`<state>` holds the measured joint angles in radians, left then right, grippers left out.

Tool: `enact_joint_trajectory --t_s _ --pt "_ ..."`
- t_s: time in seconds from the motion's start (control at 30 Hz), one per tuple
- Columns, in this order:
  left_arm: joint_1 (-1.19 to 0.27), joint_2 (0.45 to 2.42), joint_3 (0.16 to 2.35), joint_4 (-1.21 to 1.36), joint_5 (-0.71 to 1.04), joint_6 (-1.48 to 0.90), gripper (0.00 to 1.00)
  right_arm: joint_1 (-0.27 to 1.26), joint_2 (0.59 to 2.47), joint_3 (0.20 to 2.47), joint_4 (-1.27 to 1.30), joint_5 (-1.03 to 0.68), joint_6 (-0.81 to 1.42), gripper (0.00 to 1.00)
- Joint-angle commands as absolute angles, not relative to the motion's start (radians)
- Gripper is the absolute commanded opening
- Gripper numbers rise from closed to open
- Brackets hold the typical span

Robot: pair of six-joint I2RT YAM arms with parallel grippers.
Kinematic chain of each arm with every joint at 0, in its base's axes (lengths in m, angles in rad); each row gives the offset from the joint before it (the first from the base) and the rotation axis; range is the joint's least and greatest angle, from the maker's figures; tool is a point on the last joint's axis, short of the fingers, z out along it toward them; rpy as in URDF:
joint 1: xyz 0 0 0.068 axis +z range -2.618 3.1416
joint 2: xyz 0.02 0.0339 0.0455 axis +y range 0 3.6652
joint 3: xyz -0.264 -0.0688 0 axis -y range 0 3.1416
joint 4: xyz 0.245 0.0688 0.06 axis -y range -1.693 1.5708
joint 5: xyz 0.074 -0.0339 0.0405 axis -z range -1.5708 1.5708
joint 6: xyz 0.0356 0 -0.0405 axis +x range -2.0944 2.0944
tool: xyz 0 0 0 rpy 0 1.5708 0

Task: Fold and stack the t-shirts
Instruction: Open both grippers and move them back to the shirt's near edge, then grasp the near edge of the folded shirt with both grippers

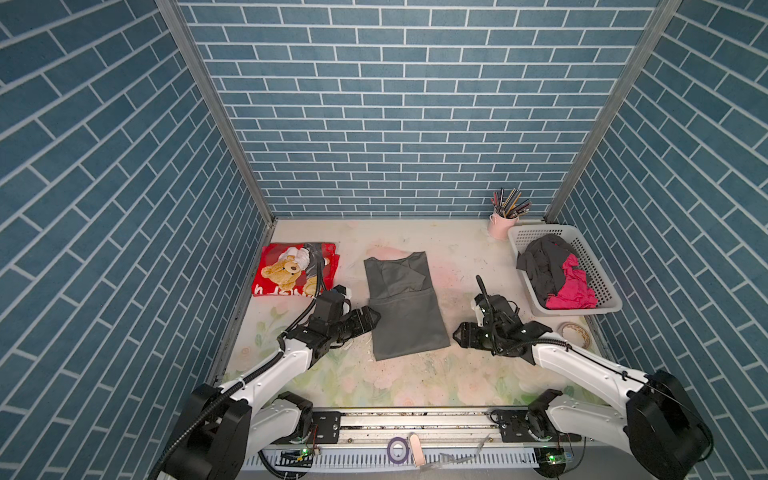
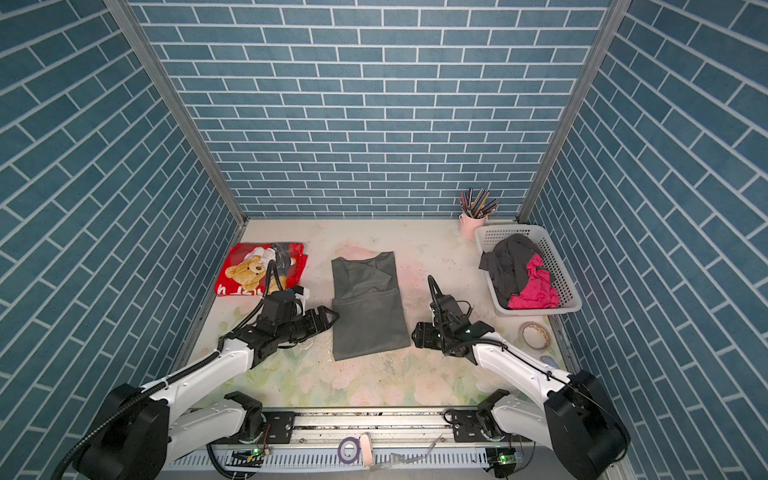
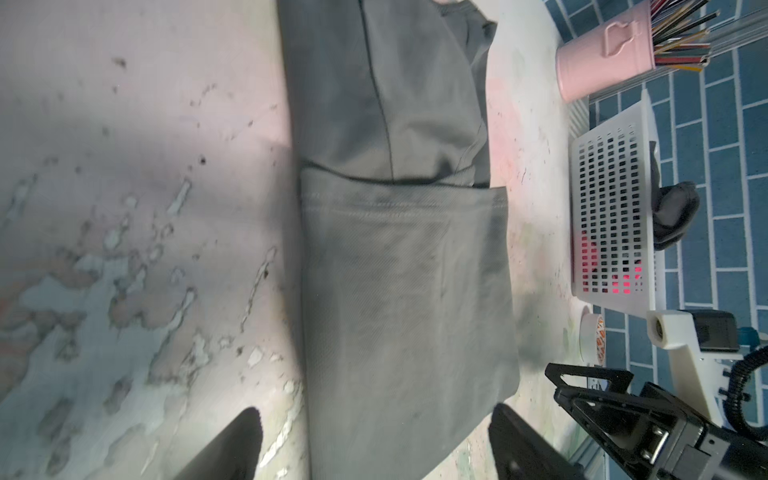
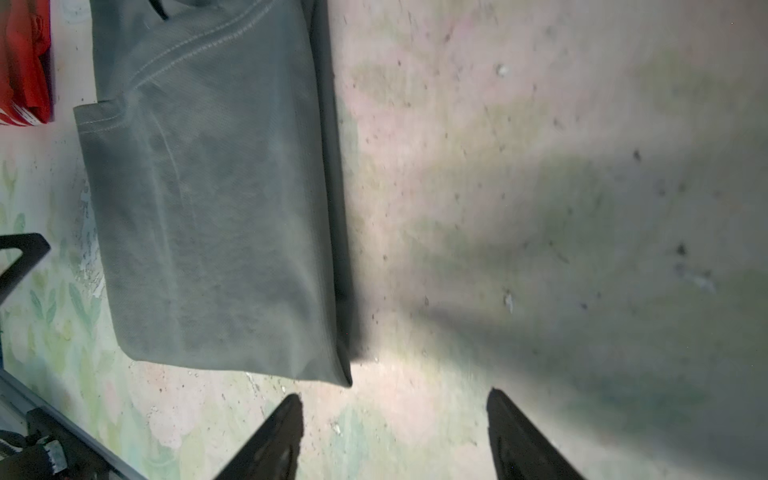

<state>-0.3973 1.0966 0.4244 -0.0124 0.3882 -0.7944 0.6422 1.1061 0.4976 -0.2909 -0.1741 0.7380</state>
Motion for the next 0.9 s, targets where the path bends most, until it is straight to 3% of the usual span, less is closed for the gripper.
enact_joint_trajectory --t_s 0.0,0.3,0.43,0.63,0.87 --pt "-0.400 1.077 0.404 -0.014 0.401 -0.820 0.87 0.694 1.081 0.457 -0.246 -0.147 0.923 0.68" --pt "-0.410 1.052 0.338 0.047 0.439 -0.869 0.87 0.787 1.221 0.399 0.006 -0.178 1.078 0.68" --pt "-0.413 1.032 0.324 0.045 0.447 -0.882 0.87 0.786 1.285 0.390 0.084 -0.179 1.105 0.62" --pt "-0.434 1.029 0.291 0.043 0.479 -0.933 0.87 0.799 1.326 0.417 0.114 -0.180 1.118 0.24" --pt "-0.533 1.042 0.263 0.023 0.457 -1.023 0.87 0.799 1.321 0.459 0.061 -0.153 1.073 0.00"
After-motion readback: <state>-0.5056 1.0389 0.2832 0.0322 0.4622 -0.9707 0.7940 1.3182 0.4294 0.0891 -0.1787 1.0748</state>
